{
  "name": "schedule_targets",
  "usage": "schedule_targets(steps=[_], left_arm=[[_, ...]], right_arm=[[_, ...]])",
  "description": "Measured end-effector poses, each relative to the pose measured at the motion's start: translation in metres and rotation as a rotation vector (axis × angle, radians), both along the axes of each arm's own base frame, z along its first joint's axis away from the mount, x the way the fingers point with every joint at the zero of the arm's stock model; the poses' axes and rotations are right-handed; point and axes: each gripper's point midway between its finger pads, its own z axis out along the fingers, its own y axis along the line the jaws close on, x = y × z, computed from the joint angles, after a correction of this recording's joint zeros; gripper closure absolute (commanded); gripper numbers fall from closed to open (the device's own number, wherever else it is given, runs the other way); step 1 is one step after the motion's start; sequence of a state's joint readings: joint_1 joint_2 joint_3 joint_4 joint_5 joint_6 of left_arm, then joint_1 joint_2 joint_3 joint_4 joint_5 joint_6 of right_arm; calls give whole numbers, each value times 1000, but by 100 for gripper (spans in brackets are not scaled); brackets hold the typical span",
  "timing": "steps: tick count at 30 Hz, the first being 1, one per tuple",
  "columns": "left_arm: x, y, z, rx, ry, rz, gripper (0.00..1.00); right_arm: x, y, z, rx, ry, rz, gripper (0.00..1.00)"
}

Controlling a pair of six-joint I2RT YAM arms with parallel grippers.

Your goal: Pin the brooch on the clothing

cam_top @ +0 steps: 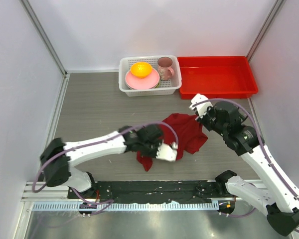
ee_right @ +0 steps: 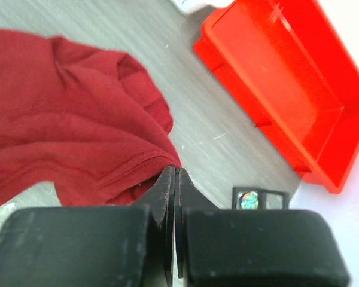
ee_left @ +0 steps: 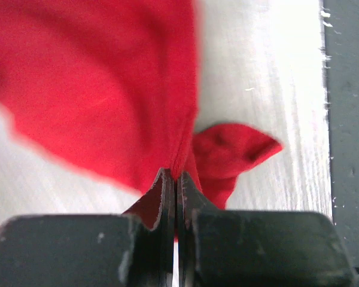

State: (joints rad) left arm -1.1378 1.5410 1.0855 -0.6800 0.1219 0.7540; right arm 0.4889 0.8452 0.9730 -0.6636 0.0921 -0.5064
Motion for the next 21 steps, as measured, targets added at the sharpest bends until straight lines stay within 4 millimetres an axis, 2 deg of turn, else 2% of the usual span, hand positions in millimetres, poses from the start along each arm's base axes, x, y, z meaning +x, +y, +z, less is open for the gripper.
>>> schedule_targets(steps=[2,4,7,8,9,13,16,18,19,20,21], left_arm=[[18,9,39,-103,-11,115,100],[47,22,91,-242,-52,260,100],[92,54,175,-455,-159,477,100],[102,65,196,-503,-196,527,100],[112,78,227,-573,-242,589,100],[123,107,306,-748,-372,701,100],[124,120,354,-842,-452,745,100],[121,126,376,-886,-487,756,100],[120,129,385,-903,-500,760,100],[118,132,390,-915,-509,764,100],[116,134,389,-916,-509,770,100]], right_arm=[[4,1,14,-3,-26,8,99],[13,5,36,2,-73,16,99],[30,13,71,11,-152,27,99],[36,16,83,18,-178,30,99],[43,19,99,23,-211,33,99],[68,32,174,60,-355,46,99],[75,38,233,96,-463,64,99],[73,43,265,126,-517,92,99],[68,46,278,138,-524,120,91],[64,50,284,152,-522,146,70],[56,57,283,168,-499,196,62]])
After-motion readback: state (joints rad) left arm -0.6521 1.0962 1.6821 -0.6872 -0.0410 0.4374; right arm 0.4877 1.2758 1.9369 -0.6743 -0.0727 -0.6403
